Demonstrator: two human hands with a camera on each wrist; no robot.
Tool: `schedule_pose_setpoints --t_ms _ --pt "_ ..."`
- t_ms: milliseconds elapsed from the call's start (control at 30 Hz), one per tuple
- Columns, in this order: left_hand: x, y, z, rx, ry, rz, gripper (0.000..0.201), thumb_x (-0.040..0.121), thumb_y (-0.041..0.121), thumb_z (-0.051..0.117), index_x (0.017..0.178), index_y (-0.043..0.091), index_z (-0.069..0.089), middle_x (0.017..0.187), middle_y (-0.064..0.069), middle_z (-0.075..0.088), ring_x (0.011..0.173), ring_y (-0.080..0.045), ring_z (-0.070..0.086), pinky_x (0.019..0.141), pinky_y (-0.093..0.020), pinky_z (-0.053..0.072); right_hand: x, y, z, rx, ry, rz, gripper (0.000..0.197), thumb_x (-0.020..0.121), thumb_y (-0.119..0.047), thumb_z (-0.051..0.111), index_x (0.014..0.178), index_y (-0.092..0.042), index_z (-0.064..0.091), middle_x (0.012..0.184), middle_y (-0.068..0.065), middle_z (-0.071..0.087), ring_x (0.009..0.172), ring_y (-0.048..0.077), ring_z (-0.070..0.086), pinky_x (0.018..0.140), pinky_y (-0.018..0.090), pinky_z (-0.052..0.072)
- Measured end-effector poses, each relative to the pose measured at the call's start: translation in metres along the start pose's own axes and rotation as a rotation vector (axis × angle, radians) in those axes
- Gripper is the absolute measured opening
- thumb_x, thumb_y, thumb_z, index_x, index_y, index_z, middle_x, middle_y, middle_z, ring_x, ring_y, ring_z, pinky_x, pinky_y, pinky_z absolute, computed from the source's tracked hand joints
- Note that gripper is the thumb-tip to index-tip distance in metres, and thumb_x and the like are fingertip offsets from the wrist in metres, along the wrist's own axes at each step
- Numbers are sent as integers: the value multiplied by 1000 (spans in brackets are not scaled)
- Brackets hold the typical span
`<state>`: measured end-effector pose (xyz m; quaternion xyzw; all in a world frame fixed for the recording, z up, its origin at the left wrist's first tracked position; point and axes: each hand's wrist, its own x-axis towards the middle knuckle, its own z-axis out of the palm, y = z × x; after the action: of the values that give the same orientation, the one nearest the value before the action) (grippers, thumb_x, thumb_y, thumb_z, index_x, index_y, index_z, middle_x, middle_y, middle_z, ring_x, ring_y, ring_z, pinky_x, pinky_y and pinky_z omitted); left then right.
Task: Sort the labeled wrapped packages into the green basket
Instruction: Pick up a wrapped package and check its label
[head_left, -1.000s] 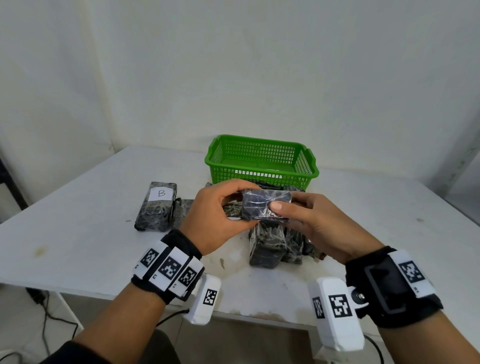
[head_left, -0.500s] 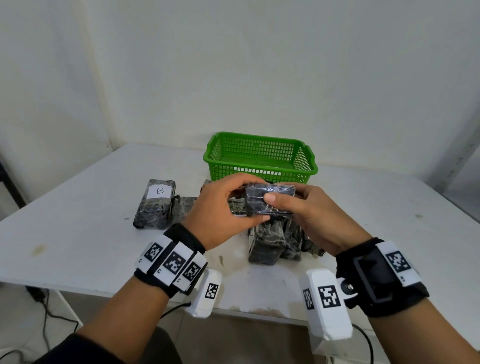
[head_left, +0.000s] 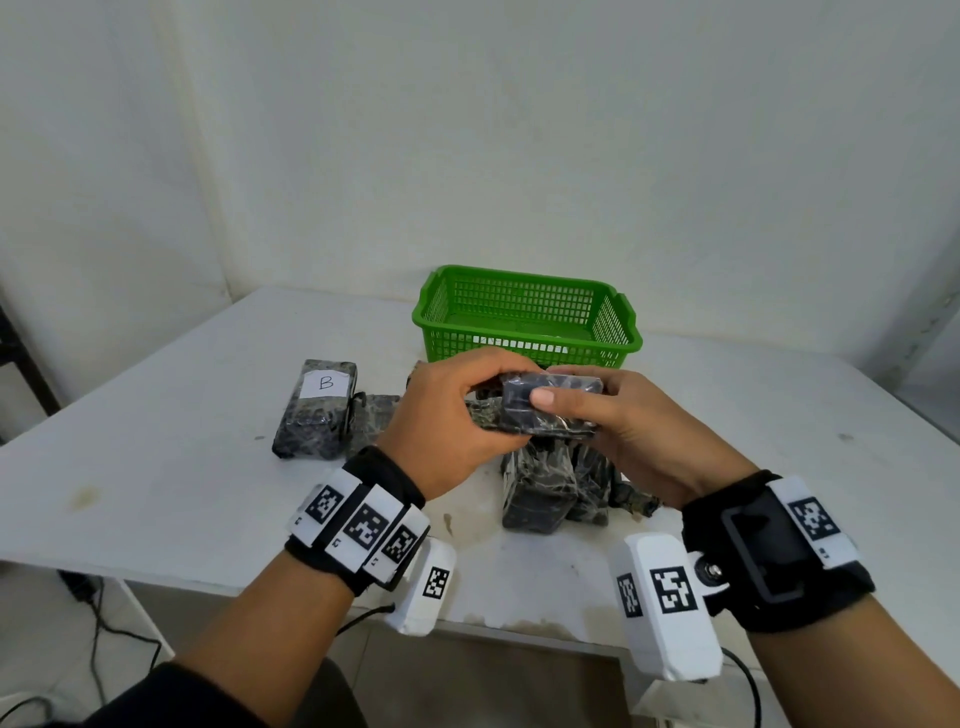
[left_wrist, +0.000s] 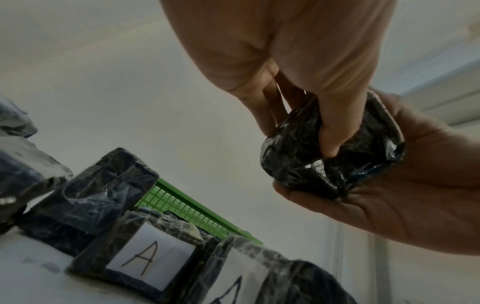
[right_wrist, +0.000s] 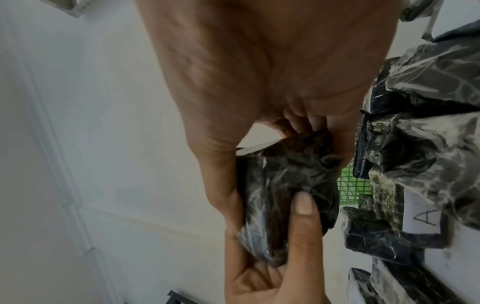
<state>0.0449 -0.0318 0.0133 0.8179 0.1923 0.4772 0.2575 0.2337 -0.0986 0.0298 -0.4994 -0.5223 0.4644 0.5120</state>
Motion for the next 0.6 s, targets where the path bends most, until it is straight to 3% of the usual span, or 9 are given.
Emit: schedule_pose_setpoints --t_ms 67,167,267,333,400,500,600 --pt "0 0 0 -9 -49 -5 54 68 18 89 118 18 67 112 10 69 104 -8 66 87 -33 56 0 1 -1 -20 68 -30 64 60 -31 95 115 -7 74 114 13 78 111 35 73 104 49 56" --pt "-2 0 -2 -174 -150 -120 84 64 32 91 137 24 51 135 11 58 125 -9 57 101 -37 52 -3 0 -5 -60 147 -134 70 59 -21 100 122 -15 69 116 4 78 112 25 74 96 38 60" --pt "-2 -3 -2 -289 -133 -194 91 69 38 86 146 21 41 144 9 50 136 -6 45 107 -39 47 -5 2 -8 -123 136 -160 87 58 -23 102 134 -18 60 126 1 73 119 17 70 95 29 59" --pt "0 -6 -3 -328 -172 -283 99 65 47 86 148 23 38 144 8 52 135 -5 47 108 -39 46 -6 5 -9 -119 96 -170 89 58 -29 102 135 -19 59 128 -1 72 121 14 69 95 26 58" --pt "3 -7 -6 -287 -264 -339 106 59 51 88 149 27 37 141 9 55 130 -3 52 109 -38 45 -6 8 -11 -69 59 -173 101 50 -48 102 137 -20 58 132 0 71 124 15 67 100 29 57" --pt "3 -6 -6 -253 -277 -319 96 60 44 90 143 29 45 132 11 62 121 -6 60 105 -39 48 -10 8 -10 -16 18 -164 110 47 -59 99 141 -20 56 137 2 69 128 18 66 103 33 56" --pt "-1 -4 -4 -230 -225 -281 91 57 36 94 136 31 48 128 11 62 115 -9 64 98 -40 54 -13 3 -7 8 17 -77 83 70 -53 90 140 -20 59 136 3 70 125 22 68 103 41 55"
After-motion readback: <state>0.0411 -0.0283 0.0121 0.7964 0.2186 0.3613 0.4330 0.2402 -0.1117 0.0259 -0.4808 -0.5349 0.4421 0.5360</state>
